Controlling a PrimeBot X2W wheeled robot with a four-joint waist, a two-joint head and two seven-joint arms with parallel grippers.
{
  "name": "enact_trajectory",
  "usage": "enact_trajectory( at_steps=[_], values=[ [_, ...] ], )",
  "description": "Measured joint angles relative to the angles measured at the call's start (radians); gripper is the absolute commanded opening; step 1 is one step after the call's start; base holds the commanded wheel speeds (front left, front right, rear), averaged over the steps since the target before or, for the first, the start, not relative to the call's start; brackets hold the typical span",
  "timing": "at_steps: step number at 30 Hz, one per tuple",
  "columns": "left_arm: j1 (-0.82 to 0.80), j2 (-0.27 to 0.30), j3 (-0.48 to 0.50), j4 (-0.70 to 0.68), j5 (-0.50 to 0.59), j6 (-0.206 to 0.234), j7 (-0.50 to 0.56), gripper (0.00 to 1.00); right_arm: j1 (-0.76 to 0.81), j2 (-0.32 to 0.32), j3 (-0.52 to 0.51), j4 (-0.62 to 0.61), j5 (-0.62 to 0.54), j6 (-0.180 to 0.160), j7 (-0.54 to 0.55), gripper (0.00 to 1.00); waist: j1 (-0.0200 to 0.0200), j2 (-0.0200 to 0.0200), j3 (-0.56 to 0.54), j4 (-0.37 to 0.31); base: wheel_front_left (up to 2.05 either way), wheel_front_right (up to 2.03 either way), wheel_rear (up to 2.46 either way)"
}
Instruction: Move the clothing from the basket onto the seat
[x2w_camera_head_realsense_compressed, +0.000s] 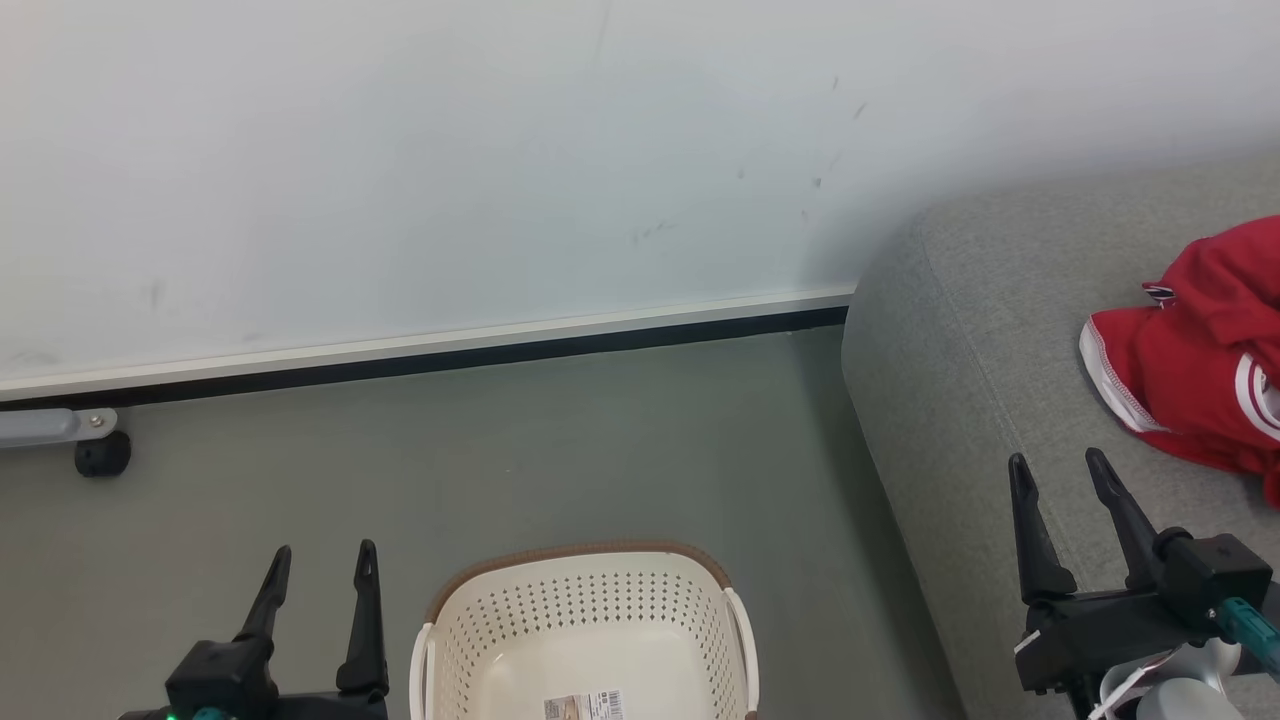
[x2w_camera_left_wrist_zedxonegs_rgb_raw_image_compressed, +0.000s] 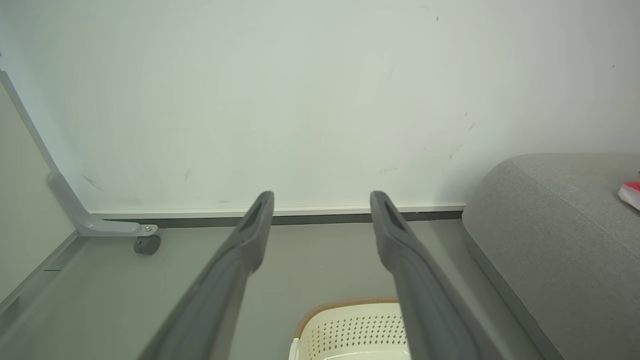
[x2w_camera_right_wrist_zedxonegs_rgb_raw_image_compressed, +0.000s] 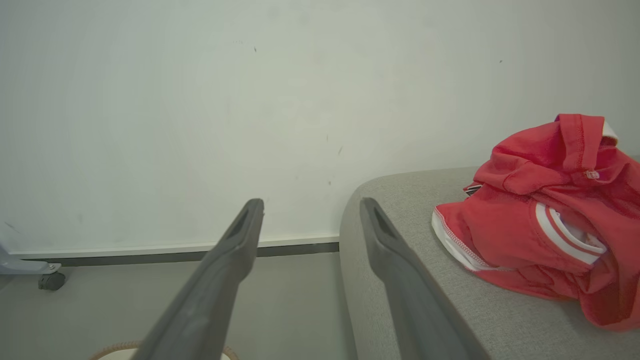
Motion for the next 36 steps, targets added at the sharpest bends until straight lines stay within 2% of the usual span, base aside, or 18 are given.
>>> enact_trajectory(
  at_steps=[36],
  values=[
    [0.002,-0.024,0.009,0.024,0.023,0.001,0.026,1.00,0.023,-0.008,-0.015,-0.051,0.003,-0.016,0.045,1.00,0.0001,0.0000,-0.021,0.013,0.00,0.00,0.00]
  ],
)
